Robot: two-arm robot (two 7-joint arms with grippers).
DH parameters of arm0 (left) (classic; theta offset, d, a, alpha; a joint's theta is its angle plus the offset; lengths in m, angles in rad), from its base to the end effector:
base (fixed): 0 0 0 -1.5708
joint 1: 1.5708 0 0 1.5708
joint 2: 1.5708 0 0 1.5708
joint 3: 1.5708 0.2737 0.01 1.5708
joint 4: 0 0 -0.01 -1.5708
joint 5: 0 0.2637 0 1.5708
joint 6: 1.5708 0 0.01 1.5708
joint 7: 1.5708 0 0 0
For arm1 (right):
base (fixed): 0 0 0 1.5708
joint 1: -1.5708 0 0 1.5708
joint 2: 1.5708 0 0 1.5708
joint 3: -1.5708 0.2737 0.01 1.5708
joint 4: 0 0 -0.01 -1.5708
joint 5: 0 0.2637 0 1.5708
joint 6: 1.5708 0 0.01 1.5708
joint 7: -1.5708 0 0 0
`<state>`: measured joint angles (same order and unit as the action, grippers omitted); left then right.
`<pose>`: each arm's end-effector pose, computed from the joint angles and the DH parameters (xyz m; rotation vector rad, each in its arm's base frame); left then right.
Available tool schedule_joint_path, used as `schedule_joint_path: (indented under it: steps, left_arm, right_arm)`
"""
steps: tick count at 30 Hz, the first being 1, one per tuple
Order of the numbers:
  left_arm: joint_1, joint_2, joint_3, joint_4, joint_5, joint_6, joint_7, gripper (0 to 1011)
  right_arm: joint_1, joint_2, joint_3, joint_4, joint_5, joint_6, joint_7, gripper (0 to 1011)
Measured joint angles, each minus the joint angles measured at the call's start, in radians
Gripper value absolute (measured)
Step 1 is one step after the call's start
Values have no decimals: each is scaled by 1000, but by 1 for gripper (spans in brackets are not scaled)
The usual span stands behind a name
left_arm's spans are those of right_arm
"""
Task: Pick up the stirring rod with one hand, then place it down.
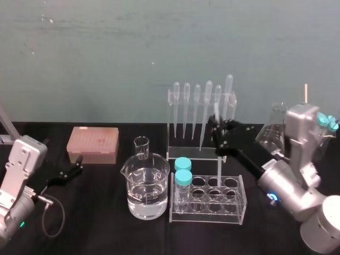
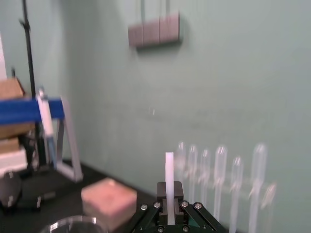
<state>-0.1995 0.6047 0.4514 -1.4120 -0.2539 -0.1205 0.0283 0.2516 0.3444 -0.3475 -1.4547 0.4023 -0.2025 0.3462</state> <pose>0.3128 0.0853 -0.2805 0.3045 -0.2850 1.2480 0.3373 -0.0166 -0.2510 0.1548 -0.1661 -0.9376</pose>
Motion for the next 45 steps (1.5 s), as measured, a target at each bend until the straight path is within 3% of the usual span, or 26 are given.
schedule_joint_path:
  steps: [3,7,9,16,24,45]
  left_arm:
    - [0,0,0,0,0,0,0,1000]
    - [0,0,0,0,0,0,0,1000]
    - [0,0,0,0,0,0,0,1000]
    - [0,0,0,0,0,0,0,1000]
    - [0,0,0,0,0,0,0,1000]
    - [0,0,0,0,0,0,0,1000]
  right_arm:
    - [-18,-8,31,-31,2,-92,8,69]
    - [-20,-29,69,-59,31,-179,29,68]
    - [-15,-35,83,-74,51,-197,48,69]
    - [-11,-11,114,-119,122,-154,124,69]
    - [-20,15,132,-138,129,-116,155,69]
    - [-33,22,138,-143,125,-109,171,69]
